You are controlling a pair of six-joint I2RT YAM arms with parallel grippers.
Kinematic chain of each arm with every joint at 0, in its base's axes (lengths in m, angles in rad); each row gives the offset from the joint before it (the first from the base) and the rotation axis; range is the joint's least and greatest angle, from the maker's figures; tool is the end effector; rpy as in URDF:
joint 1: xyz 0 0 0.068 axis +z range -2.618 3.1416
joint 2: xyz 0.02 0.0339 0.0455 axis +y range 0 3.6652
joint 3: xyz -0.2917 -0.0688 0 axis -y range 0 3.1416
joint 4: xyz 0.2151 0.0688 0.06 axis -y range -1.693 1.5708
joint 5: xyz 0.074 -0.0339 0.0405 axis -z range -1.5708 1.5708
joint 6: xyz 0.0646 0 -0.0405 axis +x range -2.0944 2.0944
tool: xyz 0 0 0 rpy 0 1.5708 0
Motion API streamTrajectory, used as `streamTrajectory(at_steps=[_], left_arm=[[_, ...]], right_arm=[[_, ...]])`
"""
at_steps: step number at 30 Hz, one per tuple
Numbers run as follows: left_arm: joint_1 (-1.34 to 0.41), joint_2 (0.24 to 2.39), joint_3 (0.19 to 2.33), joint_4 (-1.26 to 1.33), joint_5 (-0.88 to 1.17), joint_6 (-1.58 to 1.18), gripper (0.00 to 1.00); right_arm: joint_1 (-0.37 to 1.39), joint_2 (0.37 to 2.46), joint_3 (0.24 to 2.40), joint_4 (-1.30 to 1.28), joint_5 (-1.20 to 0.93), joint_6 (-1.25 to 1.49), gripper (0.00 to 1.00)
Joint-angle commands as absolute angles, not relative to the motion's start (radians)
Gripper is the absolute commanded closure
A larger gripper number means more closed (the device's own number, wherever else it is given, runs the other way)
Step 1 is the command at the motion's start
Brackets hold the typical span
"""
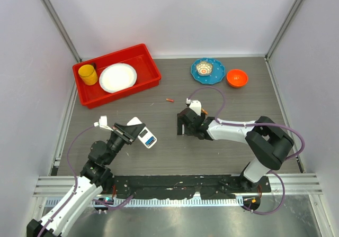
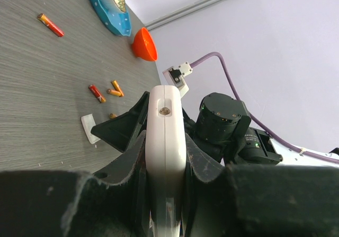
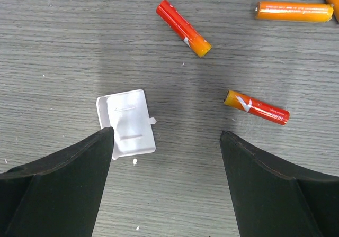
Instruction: Load the batteries into the remote control
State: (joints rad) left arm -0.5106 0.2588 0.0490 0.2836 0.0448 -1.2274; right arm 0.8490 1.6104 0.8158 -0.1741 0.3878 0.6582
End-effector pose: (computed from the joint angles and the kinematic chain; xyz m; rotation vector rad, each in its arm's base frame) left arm 0.0850 -0.0509 0.2123 -0.5493 1.5816 -1.4004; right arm 0.2171 0.2097 0.1832 -0.0844 2.4445 0.1691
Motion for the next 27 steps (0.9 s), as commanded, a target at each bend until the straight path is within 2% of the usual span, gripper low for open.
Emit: streamTrajectory(at_steps=[1, 27], left_arm=[[-0.512, 0.253, 0.048, 0.333, 0.038, -1.233, 1.00], [-0.512, 0.255, 0.040, 0.339, 0.044, -1.239, 1.00]], right_arm=[[0.857, 1.588, 0.839, -0.216, 0.397, 0.680, 0.14], [0.877, 1.595, 0.859, -0.229, 0.400, 0.681, 0.14]])
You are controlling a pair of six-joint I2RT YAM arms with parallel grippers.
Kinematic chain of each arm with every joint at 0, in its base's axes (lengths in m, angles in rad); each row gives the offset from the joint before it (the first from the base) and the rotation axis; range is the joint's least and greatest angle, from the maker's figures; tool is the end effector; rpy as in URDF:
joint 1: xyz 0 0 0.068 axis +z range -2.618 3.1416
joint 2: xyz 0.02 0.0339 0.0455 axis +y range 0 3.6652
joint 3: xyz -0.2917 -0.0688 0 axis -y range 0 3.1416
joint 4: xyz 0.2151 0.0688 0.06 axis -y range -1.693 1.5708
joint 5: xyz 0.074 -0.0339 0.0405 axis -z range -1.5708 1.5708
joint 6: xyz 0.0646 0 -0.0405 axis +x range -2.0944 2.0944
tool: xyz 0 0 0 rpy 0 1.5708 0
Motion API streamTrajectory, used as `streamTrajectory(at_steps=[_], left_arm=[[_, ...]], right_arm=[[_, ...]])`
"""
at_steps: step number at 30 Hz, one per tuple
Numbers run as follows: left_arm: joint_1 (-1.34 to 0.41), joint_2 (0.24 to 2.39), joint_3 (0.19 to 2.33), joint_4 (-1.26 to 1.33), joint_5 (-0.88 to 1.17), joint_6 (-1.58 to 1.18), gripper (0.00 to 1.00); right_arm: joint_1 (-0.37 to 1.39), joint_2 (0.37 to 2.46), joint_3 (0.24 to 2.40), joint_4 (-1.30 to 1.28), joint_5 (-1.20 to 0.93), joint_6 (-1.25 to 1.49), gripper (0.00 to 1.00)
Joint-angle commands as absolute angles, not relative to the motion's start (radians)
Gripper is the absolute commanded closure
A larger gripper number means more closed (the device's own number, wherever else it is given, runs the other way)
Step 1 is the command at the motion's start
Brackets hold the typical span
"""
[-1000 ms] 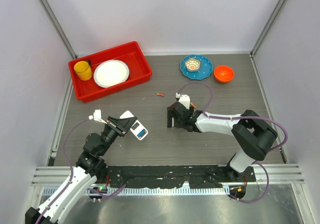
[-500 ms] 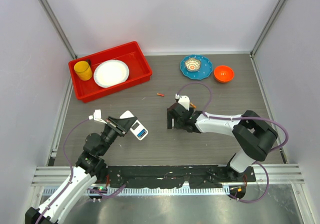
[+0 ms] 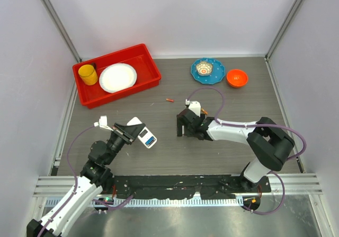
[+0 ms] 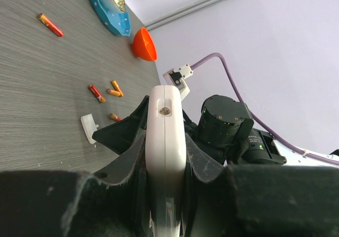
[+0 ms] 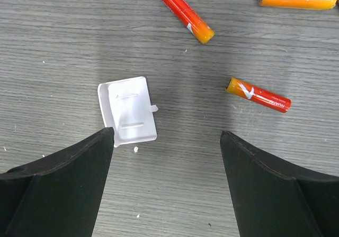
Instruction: Load the batteries into the remote control
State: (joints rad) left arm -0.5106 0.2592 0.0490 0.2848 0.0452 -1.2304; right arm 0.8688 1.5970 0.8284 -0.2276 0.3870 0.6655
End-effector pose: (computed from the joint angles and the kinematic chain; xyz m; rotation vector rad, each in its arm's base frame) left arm 0.0850 -0.0510 0.2124 -0.5513 1.5808 -1.4033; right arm 0.2102 0.2108 0.1864 -0.1081 2.4654 0.1577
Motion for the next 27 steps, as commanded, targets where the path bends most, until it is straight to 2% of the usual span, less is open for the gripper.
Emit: streamTrajectory(at_steps=[1, 16, 27], left_arm=[[-0.512, 0.256, 0.040, 0.339, 0.043, -1.239, 1.00], [-0.512, 0.239, 0.025, 0.337, 0.044, -1.250, 1.00], [-0.512, 0.236, 0.018, 0.342, 0.043, -1.253, 1.00]], right_arm=[[0.876, 1.597, 0.859, -0.230, 0.399, 0.681, 0.14], [0.897, 1.646, 0.888, -0.255, 0.405, 0.670, 0.14], [0.940, 1.719, 0.985, -0.342, 0.483, 0.632, 0.16]])
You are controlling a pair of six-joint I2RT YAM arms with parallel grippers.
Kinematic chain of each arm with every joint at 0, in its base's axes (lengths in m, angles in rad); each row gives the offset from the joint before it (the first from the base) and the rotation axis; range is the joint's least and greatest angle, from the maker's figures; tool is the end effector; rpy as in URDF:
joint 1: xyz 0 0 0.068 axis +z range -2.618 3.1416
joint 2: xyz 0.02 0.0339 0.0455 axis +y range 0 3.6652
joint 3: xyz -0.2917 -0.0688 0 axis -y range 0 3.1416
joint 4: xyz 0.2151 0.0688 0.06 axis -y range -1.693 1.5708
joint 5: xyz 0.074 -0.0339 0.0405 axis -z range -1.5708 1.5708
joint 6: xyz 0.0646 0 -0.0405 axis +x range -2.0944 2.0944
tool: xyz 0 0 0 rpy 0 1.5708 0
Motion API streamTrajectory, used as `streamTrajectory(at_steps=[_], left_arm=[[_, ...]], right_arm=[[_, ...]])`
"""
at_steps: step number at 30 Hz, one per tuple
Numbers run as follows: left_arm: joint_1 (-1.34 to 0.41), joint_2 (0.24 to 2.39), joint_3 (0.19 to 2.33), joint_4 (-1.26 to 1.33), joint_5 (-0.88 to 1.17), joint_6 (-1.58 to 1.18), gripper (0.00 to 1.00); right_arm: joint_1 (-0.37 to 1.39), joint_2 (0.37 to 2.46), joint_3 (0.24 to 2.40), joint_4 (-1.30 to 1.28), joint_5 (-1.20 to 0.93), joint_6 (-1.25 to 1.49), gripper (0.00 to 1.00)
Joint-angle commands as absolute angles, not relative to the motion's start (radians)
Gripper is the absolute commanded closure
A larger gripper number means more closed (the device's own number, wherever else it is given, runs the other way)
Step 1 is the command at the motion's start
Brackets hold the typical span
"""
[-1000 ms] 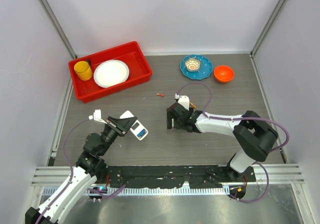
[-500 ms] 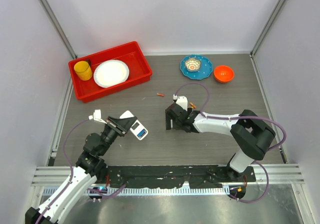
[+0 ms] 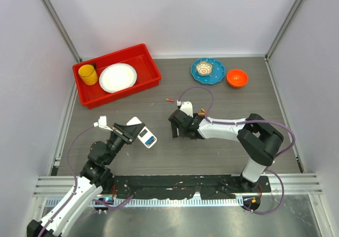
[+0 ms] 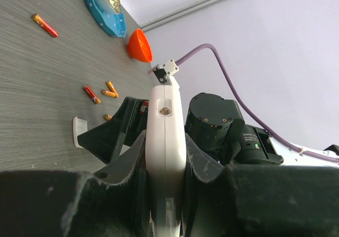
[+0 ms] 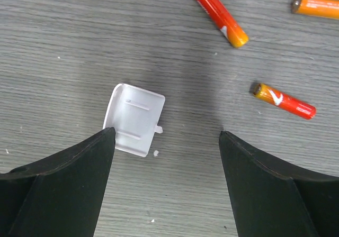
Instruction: Load the batteries into the remote control
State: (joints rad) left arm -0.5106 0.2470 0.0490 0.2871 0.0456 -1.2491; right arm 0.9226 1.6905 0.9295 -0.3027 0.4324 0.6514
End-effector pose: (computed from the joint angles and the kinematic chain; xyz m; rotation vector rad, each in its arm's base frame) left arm 0.0839 -0.0504 0.2137 -0.5612 1.5651 -1.4246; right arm 0.2126 0.2359 0.1823 -0.1958 2.4813 0.0707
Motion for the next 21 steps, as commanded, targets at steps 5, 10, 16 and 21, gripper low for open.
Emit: streamTrajectory(at_steps=[5, 10, 16, 21], left_arm=[[-0.512, 0.233, 0.020, 0.341, 0.044, -1.250, 1.00], [-0.512, 0.229, 0.021, 0.337, 0.046, -1.249, 1.00], [-0.512, 0.229, 0.025, 0.337, 0.045, -1.247, 1.00], [-0.512, 0.219, 0.029, 0.327, 0.051, -1.246, 1.00]], right_arm=[[0.945, 1.741, 1.006, -0.354, 0.492, 0.626, 0.16], [0.943, 1.712, 1.008, -0.351, 0.508, 0.638, 0.15], [0.939, 1.701, 1.026, -0.351, 0.508, 0.650, 0.14], [0.933, 1.706, 1.034, -0.353, 0.512, 0.650, 0.14]])
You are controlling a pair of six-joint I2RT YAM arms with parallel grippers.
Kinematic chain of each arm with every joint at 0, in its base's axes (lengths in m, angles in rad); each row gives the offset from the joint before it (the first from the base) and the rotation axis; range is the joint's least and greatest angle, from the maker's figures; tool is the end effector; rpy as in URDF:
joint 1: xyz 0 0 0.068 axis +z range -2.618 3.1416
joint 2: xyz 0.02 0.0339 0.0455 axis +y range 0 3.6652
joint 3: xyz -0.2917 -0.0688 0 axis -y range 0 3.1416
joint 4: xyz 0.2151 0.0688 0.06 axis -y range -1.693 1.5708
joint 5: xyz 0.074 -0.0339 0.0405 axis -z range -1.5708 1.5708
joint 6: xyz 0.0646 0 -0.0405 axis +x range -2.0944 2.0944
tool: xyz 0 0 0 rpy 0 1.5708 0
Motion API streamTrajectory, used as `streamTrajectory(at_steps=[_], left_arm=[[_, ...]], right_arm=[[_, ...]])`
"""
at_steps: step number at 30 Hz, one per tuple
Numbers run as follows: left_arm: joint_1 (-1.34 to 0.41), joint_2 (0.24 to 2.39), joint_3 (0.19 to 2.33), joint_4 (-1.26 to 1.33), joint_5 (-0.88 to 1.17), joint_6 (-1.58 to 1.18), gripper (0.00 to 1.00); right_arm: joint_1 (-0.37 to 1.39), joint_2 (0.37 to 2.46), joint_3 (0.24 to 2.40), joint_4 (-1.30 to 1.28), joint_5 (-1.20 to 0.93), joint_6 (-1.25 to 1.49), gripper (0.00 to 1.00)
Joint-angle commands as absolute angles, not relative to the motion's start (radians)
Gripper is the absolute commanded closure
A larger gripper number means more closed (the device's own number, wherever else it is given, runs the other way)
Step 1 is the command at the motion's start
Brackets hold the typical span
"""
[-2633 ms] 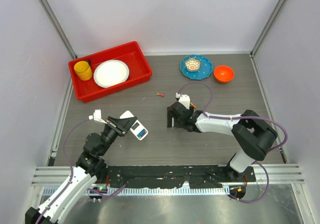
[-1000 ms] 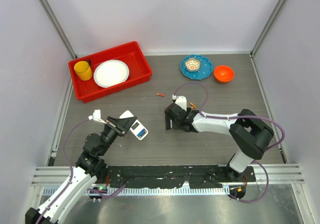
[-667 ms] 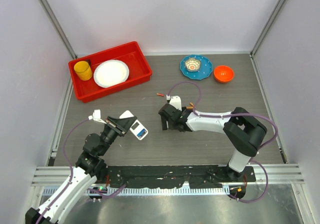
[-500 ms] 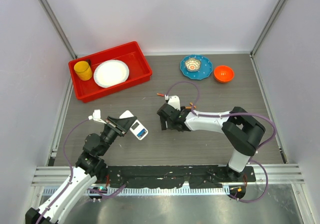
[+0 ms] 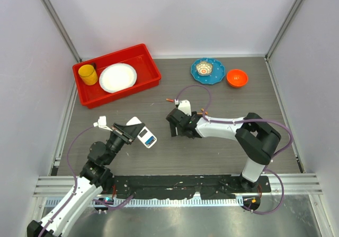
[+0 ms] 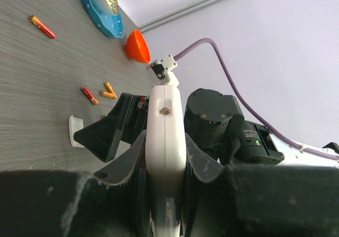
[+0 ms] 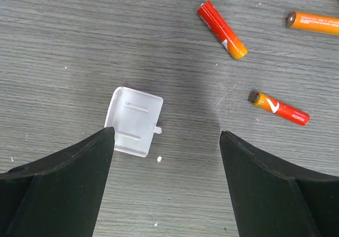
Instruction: Load the batteries into the remote control
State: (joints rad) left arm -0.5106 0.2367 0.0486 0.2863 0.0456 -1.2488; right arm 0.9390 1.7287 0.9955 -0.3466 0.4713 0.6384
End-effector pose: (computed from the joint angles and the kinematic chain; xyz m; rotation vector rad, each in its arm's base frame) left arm 0.0830 -0.0499 0.2142 -0.5573 1.5560 -1.4288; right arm 0.2173 0.2473 0.1862 -0.2230 2.4647 0.0211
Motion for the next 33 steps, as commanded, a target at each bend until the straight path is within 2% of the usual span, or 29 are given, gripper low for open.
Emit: streamTrajectory(at_steps=[1, 33], left_arm=[[-0.512, 0.216, 0.029, 0.321, 0.049, -1.244, 1.00], [-0.512, 0.204, 0.023, 0.310, 0.046, -1.239, 1.00]], right_arm=[[0.931, 1.704, 1.032, -0.353, 0.515, 0.652, 0.14], [0.927, 1.764, 1.066, -0.337, 0.494, 0.640, 0.14]])
